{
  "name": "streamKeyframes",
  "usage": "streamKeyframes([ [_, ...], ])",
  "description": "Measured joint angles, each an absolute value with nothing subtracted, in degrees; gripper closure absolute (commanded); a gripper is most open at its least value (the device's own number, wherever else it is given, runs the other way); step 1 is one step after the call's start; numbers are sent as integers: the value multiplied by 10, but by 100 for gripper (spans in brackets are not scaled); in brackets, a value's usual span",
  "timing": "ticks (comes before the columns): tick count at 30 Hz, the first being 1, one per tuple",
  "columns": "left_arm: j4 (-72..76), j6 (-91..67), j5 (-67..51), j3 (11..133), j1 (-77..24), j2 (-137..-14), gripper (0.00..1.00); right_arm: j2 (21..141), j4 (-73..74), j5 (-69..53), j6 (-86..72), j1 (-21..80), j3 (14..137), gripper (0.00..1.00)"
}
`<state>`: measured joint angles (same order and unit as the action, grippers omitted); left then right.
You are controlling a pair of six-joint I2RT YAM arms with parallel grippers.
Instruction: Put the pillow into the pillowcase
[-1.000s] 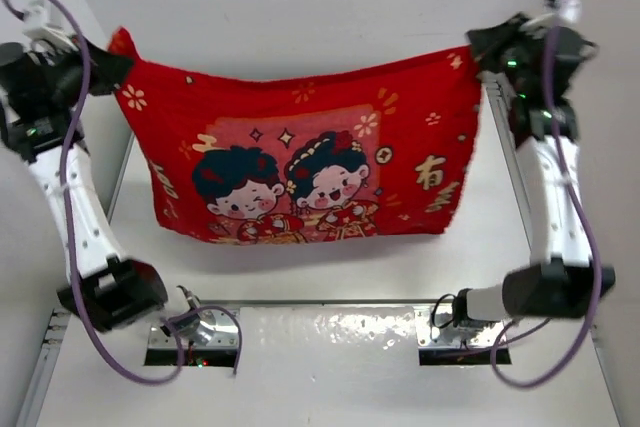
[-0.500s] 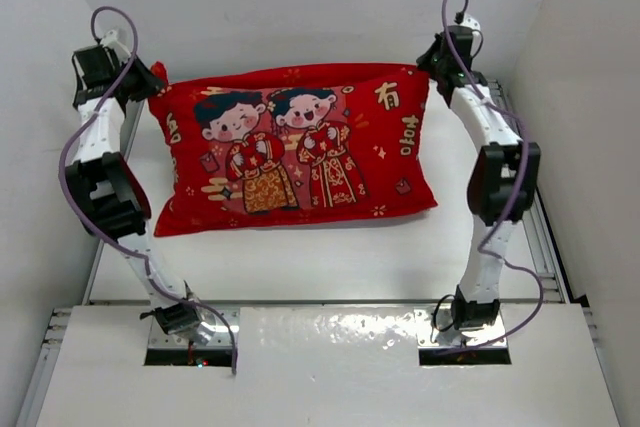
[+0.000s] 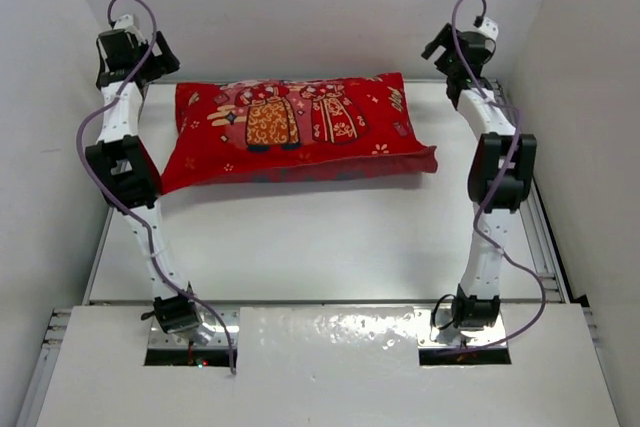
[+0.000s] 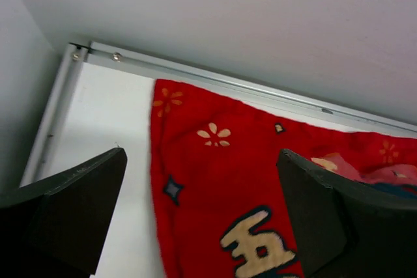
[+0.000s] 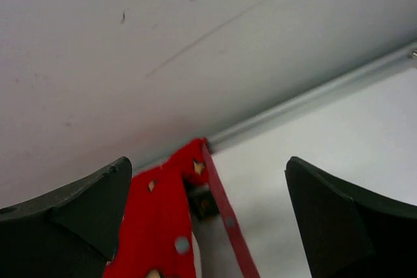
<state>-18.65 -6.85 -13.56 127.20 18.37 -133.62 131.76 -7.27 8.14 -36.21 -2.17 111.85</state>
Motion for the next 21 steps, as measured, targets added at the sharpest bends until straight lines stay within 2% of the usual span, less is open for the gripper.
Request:
streamKeyframes([
  [5,-207,-16,-139,1239,189,-1281,0,1167,-78,44,-322,-28,946,1],
  [8,-222,24,-166,1139,187,-1180,0,1058,-74,-6,-299,-18,838,1],
  [11,-232,62,-192,1042,178,-1076,0,990,-73,-35,-265,20,788,1],
  [14,-224,88,-204,968,144,-1018,0,982,-72,-34,-256,82,783,1],
  [18,-194,122,-173,874,94,-1016,0,1008,-73,-34,-287,114,744,1],
  [19,-196,130,-166,849,84,-1021,0,1016,-70,-34,-298,111,725,10],
  [21,-188,139,-159,808,77,-1029,0,1027,-74,-35,-317,102,672,17],
])
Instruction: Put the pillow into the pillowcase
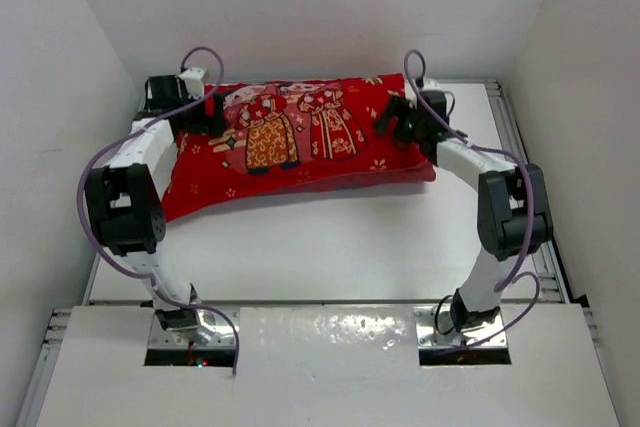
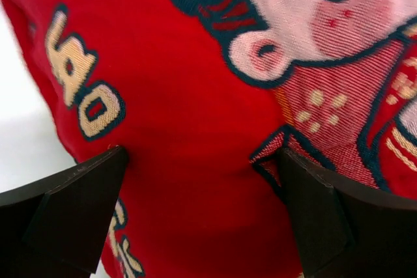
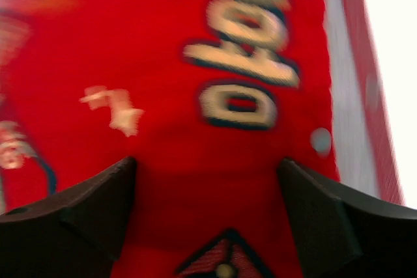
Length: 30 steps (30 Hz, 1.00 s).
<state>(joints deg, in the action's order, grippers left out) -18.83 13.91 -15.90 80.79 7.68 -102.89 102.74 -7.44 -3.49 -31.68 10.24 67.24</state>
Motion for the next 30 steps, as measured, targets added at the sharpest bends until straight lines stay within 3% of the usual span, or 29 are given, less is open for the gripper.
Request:
streamKeyframes([
  [4,-143,145,-165,747,77,-1007,0,1003,-149,-54,-387,95,526,47],
  [6,-127,150,-164,724,72,-984,0,960,-189,-54,-409,96,470,56],
  [14,-127,153,-169,678,63,-934,0,818,-224,-47,-465,76,335,58],
  [17,-136,152,-171,674,64,-920,0,798,-208,-50,-467,51,331,55],
  [19,-142,152,-170,670,65,-908,0,787,-195,-49,-467,30,331,45],
  [21,-152,151,-166,670,67,-896,0,775,-176,-49,-460,15,331,22],
  [22,-159,151,-165,673,69,-892,0,767,-161,-46,-450,9,333,2],
  [30,-280,141,-78,888,147,-892,0,691,61,-5,-349,-68,517,1],
])
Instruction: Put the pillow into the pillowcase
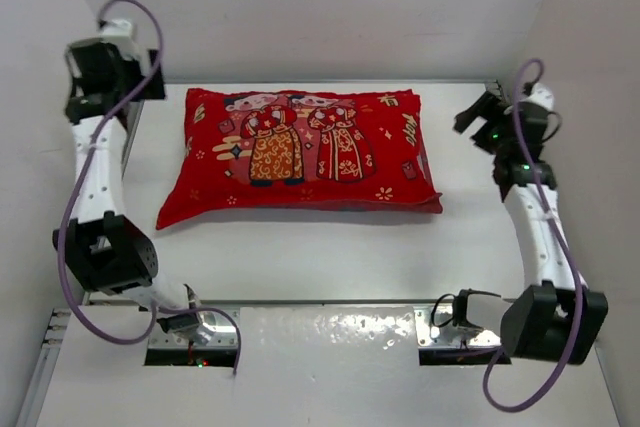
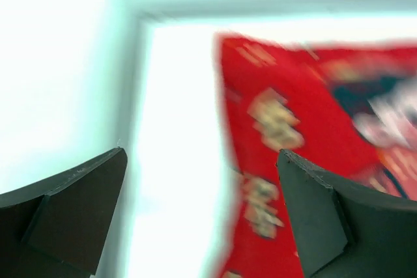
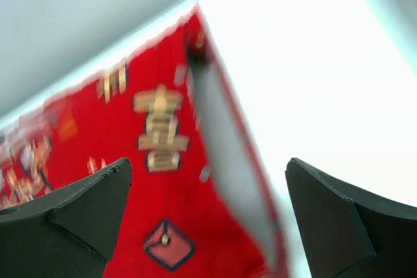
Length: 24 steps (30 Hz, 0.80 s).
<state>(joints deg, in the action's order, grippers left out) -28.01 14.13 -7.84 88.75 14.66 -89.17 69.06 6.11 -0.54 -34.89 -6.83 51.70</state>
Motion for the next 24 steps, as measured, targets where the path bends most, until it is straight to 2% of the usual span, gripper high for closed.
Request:
streamKeyframes([
  [3,-276,147,-45,934,196,-854,0,651,130,4,-311,-123,587,1],
  [7,-299,161,0,933,248,-785,0,606,206,18,-286,-173,608,1],
  [17,-367,168,-8,847,304,-727,0,561,284,-11,-286,-179,552,1],
  [24,-393,176,-15,844,317,-702,0,531,291,-16,-295,-178,551,1],
])
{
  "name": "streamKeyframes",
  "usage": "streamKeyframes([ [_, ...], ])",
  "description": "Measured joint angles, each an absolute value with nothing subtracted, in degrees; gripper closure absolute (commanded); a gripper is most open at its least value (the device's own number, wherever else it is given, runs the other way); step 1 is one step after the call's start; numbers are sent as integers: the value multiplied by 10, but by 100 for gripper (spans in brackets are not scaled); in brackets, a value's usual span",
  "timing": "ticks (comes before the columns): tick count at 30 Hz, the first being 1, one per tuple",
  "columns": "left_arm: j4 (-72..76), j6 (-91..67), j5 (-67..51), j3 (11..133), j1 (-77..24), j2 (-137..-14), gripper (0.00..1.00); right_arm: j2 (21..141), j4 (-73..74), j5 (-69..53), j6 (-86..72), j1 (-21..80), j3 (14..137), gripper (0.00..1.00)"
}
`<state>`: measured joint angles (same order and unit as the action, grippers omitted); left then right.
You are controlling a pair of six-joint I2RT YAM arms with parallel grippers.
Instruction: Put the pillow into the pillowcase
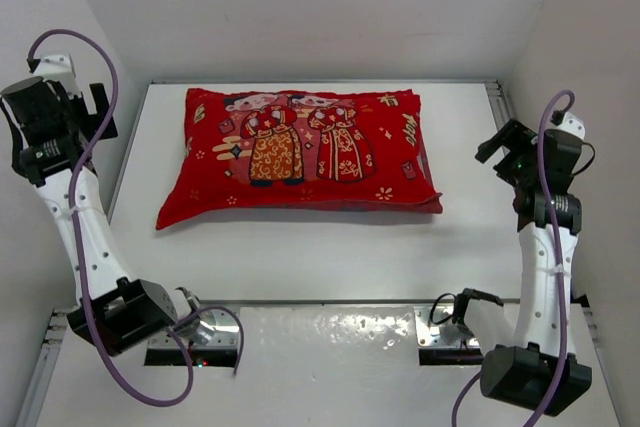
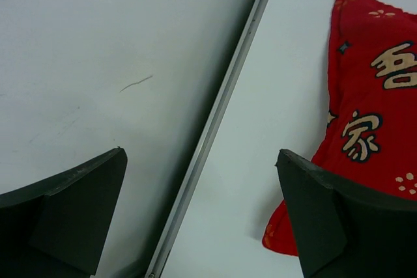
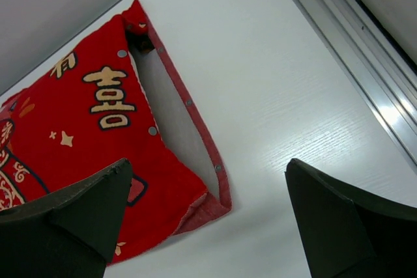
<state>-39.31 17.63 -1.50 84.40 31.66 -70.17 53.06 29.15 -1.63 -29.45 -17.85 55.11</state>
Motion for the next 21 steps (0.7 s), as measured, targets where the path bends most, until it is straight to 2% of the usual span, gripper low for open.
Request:
streamKeyframes([
  [8,-399,177,-26,851,319,-677,0,506,295,28,-290,-154,551,1],
  [21,-408,177,-51,852,319,-675,0,461,263,30,-280,-129,535,1],
])
